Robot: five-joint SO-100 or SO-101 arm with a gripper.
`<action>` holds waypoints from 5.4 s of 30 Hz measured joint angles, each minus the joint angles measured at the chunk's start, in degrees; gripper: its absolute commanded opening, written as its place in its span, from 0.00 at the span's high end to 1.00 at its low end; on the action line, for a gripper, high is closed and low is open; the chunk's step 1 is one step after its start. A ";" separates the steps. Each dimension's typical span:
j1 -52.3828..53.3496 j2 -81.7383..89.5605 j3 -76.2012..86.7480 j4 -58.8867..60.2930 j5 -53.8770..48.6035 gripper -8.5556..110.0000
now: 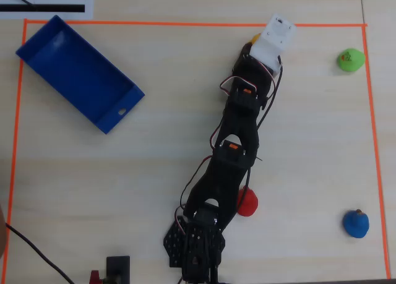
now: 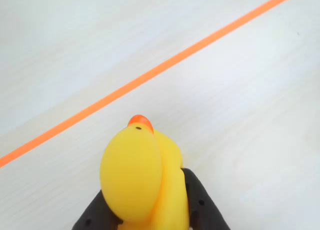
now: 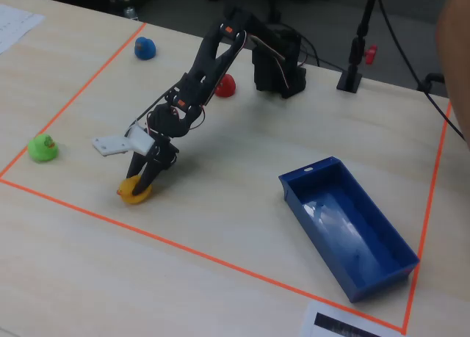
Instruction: Grasp yellow duck and put it into box.
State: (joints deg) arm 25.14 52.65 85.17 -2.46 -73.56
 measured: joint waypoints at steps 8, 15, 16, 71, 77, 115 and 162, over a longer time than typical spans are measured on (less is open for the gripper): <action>0.26 9.14 -2.55 14.41 6.77 0.93; -8.88 27.86 0.35 33.93 9.76 0.93; -10.46 30.94 2.72 34.89 9.67 0.93; -50.71 12.48 -13.01 45.35 8.09 0.80; -49.39 12.48 -13.01 43.51 7.65 0.77; -35.07 91.14 52.82 48.34 3.87 0.93; -29.62 137.02 93.34 76.29 -0.44 0.93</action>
State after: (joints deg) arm -4.48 189.67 178.51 73.83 -74.00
